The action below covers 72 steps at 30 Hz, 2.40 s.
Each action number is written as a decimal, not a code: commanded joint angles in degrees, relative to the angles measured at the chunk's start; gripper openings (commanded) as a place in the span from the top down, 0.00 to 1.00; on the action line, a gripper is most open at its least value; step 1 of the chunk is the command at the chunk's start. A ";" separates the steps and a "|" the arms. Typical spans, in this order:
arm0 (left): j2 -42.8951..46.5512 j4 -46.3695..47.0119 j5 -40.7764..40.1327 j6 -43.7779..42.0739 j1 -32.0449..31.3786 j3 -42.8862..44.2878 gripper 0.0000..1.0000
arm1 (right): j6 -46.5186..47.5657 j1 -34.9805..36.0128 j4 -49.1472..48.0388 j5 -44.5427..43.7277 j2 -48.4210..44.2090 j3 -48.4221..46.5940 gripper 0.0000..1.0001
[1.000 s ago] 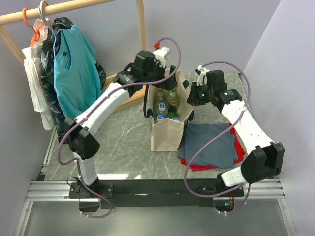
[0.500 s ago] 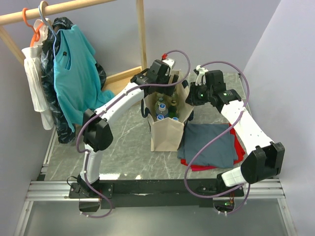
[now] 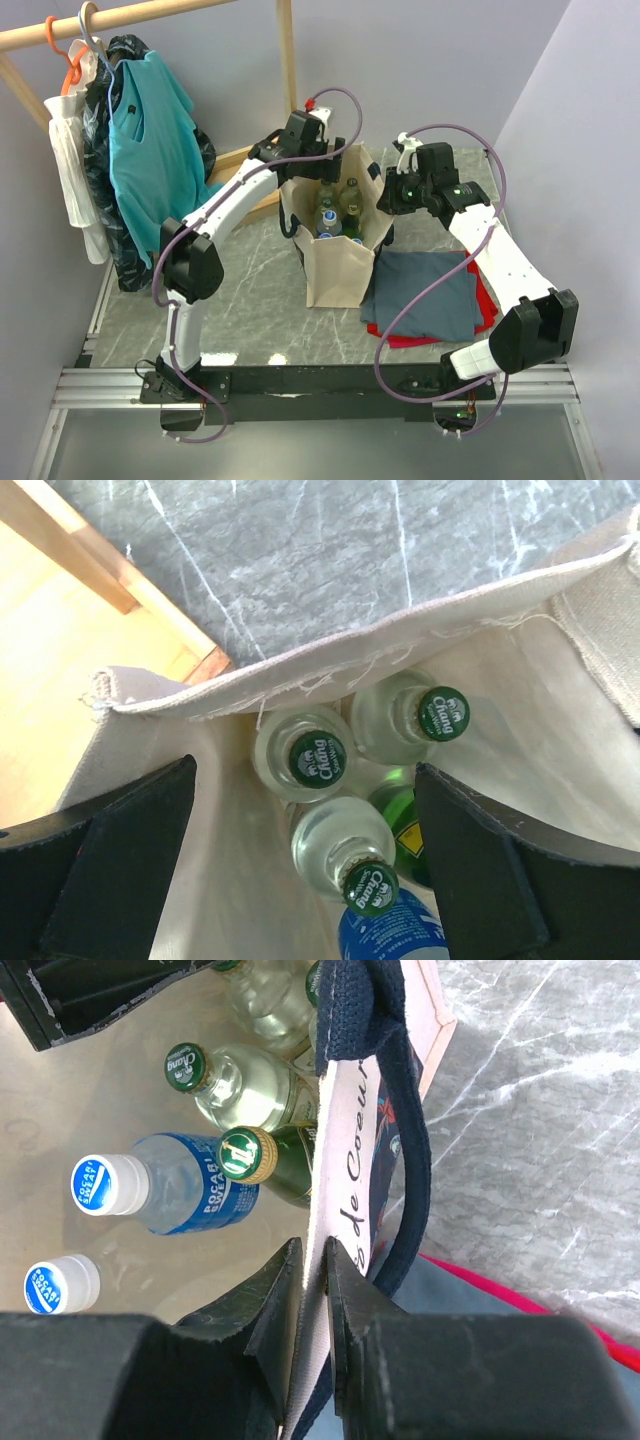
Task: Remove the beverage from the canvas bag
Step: Take out the drink from the canvas bag.
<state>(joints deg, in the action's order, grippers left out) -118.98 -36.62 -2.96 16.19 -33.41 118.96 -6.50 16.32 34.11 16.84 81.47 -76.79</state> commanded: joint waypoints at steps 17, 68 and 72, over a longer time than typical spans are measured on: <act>3.14 4.62 -0.20 0.51 -1.48 -8.47 0.04 | 0.79 1.26 -0.54 -1.11 -1.14 -1.25 0.77; 1.20 9.46 -5.48 1.83 -1.48 -6.28 0.06 | 1.32 1.35 -0.45 -2.60 1.06 -2.22 0.77; 0.94 9.81 -4.07 2.45 -1.48 -6.37 0.06 | 1.23 1.35 -0.45 -2.60 1.23 -2.39 0.77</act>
<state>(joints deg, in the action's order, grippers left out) -117.19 -28.32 -7.64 17.96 -35.29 110.50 -6.07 17.12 33.95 14.76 82.00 -76.82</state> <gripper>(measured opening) 0.933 0.231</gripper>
